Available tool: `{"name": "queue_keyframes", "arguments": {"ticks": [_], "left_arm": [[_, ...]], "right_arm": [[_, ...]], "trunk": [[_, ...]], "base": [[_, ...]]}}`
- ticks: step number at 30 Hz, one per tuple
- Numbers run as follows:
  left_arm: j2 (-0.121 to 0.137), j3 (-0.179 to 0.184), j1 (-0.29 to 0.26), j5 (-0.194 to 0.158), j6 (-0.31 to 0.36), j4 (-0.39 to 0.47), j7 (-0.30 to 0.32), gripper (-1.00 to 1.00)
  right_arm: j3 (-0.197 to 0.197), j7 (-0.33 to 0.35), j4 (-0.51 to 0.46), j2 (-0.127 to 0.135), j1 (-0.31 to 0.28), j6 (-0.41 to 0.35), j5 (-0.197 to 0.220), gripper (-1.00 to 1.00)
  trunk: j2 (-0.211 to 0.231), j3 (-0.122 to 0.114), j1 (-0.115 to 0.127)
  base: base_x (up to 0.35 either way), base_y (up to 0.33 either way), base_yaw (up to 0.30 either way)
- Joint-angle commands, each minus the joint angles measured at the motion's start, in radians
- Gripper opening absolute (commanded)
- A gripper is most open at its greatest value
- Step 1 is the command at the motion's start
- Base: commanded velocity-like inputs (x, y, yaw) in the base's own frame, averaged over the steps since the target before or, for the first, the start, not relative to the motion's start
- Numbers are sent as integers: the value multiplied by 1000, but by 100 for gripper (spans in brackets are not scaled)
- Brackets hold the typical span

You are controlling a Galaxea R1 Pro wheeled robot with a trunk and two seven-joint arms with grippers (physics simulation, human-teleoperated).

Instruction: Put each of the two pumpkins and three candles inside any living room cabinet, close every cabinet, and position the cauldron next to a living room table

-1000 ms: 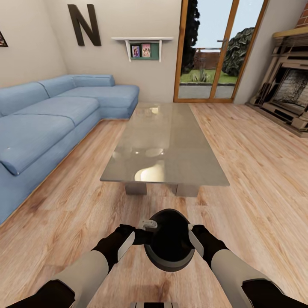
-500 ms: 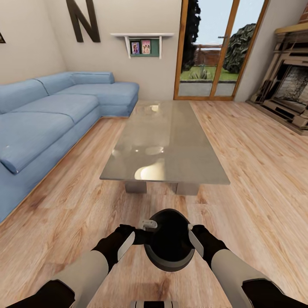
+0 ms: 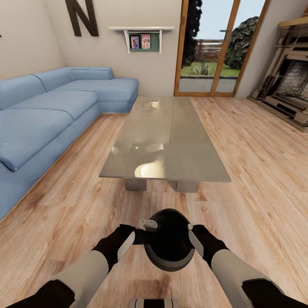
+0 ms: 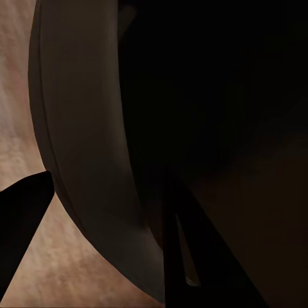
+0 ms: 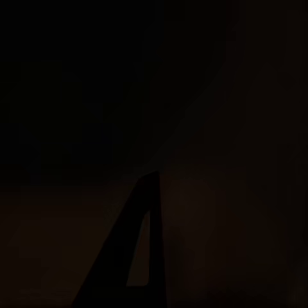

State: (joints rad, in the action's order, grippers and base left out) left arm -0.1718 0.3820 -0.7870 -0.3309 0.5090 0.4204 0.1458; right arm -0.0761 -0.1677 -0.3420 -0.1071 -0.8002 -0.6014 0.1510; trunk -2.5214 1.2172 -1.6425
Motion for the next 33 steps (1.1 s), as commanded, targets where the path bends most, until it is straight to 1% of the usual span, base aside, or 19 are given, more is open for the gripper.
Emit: {"name": "queue_keyframes", "arguments": {"ticks": [1,33], "left_arm": [[8,26,-1,-2,5,3,-2,-100],[8,26,-1,-2,5,3,-2,-100]], "right_arm": [[-44,-5,1,1,-1,3,70,-100],[-44,-3,1,1,-1,3,70,-100]], "trunk": [[0,2,0],[0,53,0]], "base": [[0,0,0],[0,0,0]]}}
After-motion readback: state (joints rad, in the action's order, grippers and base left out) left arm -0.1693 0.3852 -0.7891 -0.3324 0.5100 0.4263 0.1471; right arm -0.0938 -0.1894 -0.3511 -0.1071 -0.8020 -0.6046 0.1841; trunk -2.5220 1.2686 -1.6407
